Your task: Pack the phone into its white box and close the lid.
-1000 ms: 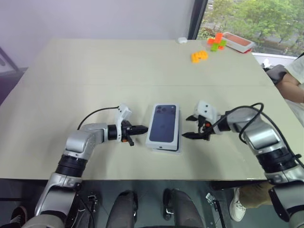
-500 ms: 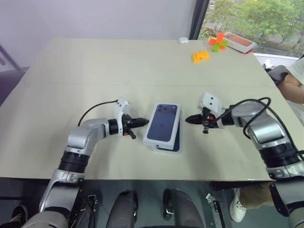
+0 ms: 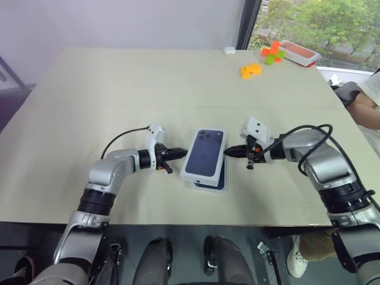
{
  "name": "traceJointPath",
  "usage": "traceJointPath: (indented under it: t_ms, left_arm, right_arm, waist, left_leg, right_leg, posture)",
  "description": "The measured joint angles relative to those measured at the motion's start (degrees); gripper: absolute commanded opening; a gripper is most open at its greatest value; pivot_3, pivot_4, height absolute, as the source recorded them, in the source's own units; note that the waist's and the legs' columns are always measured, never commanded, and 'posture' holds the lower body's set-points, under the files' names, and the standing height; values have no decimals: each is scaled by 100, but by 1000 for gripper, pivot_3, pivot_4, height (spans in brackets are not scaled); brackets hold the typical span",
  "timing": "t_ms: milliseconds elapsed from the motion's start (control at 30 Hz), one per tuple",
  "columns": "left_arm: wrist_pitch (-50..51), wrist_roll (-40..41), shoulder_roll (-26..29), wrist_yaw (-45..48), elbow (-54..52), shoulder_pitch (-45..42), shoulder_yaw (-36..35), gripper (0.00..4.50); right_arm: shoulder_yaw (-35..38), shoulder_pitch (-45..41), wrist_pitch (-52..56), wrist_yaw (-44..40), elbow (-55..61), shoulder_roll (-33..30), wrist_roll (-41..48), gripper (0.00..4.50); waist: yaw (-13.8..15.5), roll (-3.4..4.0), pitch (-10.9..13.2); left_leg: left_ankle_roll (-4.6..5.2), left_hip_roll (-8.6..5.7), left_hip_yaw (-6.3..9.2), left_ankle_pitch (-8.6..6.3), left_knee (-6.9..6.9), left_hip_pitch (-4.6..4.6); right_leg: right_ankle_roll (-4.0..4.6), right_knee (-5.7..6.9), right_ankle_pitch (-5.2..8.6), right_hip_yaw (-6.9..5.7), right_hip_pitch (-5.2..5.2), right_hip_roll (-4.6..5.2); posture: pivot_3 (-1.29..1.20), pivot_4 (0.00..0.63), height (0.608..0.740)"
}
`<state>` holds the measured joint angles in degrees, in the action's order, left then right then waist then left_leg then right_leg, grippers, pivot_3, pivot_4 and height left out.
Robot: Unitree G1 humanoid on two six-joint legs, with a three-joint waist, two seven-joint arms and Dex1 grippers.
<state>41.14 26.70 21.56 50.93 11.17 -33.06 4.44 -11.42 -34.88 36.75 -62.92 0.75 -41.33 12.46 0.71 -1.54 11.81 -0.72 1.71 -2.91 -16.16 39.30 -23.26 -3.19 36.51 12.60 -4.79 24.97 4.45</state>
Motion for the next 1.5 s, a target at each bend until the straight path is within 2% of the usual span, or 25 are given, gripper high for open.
traceJointPath:
  t_ms: [467, 700, 1333, 1500]
  left_arm:
    - [505, 148, -58, -38, -728, -7, -53, 0]
    - [573, 146, -41, 0, -729, 86, 92, 0]
    - [621, 153, 72, 13, -867, 193, 143, 0]
    - [625, 153, 101, 10, -914, 198, 144, 0]
  right_arm:
    - [0, 58, 96, -125, 67, -287, 19, 27]
    - [0, 228, 107, -222, 233, -474, 18, 27]
    - [11, 296, 22, -141, 381, -473, 97, 27]
    - [-22, 315, -54, -335, 371, -671, 39, 27]
  waist:
    - [-5, 0, 0]
    - [-2, 0, 0]
    - [-2, 0, 0]
    - [2, 0, 0]
  left_leg:
    - [0, 0, 3, 0, 0, 3]
    - [0, 0, 4, 0, 1, 3]
    - [0, 0, 6, 0, 1, 5]
    - [0, 0, 6, 0, 2, 4]
  right_leg:
    - [0, 5, 0, 1, 0, -1]
    - [0, 6, 0, 2, 0, 1]
    - [0, 8, 0, 2, 0, 1]
    - [0, 7, 0, 2, 0, 2]
  posture:
    - [0, 150, 740]
    - [0, 150, 740]
    - [0, 150, 740]
    - [0, 150, 740]
